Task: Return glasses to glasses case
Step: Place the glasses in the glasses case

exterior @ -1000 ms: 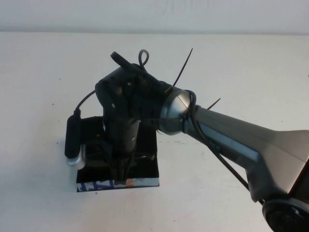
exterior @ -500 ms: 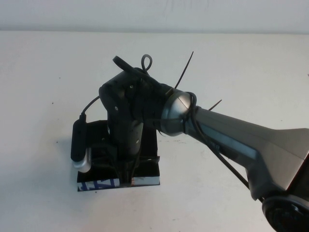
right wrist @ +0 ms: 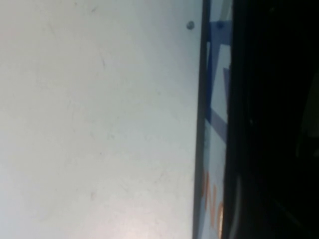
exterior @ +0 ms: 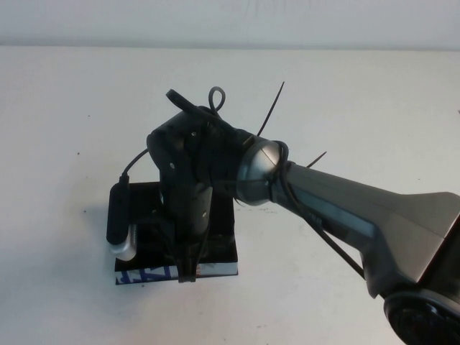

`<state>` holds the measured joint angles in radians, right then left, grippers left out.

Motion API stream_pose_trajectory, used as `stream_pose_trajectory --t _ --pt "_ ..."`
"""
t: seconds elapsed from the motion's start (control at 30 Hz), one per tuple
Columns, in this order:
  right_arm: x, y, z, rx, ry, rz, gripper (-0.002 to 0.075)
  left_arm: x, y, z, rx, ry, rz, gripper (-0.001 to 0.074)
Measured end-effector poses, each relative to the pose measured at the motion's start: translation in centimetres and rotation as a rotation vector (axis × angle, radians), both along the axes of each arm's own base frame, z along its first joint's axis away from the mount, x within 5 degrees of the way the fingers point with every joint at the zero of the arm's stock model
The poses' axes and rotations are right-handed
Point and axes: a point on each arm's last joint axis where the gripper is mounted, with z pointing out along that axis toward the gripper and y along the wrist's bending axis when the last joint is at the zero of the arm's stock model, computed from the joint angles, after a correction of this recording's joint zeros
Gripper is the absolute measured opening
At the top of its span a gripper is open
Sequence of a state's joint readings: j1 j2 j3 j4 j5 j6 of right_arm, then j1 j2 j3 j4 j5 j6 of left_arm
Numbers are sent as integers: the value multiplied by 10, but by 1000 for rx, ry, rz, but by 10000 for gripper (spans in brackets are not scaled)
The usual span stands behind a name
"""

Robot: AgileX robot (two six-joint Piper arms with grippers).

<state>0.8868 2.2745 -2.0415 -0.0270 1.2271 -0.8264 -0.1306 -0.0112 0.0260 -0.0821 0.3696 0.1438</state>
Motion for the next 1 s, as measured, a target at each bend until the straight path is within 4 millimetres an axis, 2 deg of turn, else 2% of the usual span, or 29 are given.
stream_pose_trajectory --t 0.43,0.7,1.0 --pt "0 0 -2 -6 0 1 175 0 0 0 0 0 0 -1" --pt "0 0 -2 -8 -2 5 83 0 0 0 0 0 0 -1" --pt "0 0 -2 -8 -2 5 68 0 0 0 0 0 0 -1"
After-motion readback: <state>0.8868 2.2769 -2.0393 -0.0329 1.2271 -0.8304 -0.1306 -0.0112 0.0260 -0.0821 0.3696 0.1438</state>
